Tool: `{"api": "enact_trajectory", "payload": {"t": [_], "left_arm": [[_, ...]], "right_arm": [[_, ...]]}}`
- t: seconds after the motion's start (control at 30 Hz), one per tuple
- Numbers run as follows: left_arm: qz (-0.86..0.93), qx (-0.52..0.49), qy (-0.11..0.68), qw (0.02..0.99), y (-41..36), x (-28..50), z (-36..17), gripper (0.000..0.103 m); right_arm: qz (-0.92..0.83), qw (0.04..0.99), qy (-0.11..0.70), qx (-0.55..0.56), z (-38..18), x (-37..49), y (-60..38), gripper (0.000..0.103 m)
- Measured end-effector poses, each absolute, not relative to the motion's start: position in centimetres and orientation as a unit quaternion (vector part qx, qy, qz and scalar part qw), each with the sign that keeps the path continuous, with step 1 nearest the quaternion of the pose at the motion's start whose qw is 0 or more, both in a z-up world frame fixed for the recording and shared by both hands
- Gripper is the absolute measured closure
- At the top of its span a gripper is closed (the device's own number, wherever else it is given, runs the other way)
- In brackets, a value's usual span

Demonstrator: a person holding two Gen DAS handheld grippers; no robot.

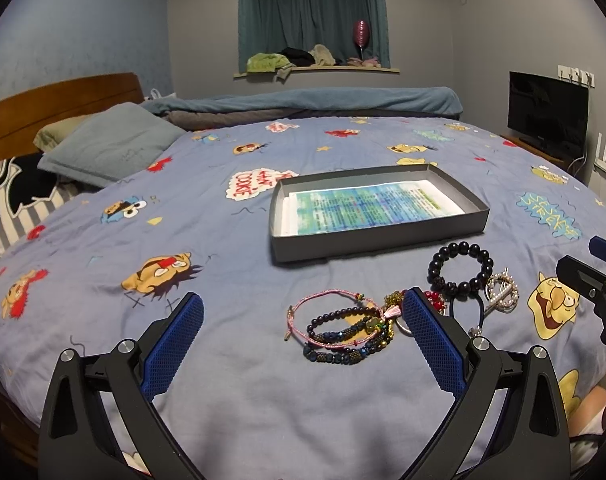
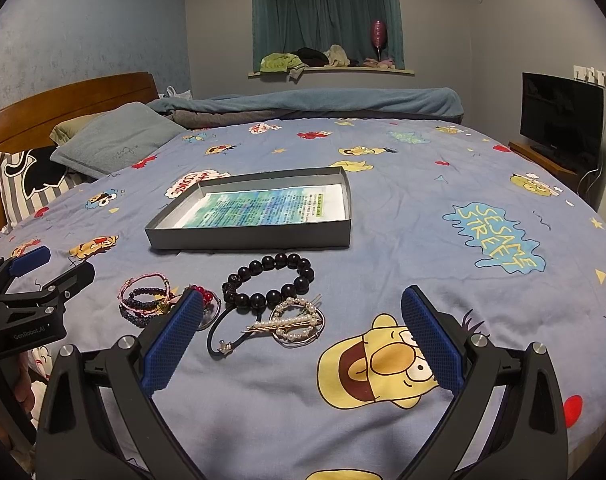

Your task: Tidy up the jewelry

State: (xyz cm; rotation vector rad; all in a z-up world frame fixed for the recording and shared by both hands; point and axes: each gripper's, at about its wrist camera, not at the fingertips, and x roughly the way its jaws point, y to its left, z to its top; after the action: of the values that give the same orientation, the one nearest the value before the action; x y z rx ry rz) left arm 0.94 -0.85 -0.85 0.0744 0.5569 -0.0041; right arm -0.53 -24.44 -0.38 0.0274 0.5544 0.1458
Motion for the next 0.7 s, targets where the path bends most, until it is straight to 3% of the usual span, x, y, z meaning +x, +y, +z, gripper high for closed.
{"api": "enact_trajectory", "payload": {"t": [0.7], "left_arm": [[-0.003, 0.037, 0.282, 0.959, -0.57, 1.45, -1.82, 0.004]], "right_arm": [[0.079, 0.96, 0.268, 0.011, -0.98, -0.37, -24.61, 0.005]]}}
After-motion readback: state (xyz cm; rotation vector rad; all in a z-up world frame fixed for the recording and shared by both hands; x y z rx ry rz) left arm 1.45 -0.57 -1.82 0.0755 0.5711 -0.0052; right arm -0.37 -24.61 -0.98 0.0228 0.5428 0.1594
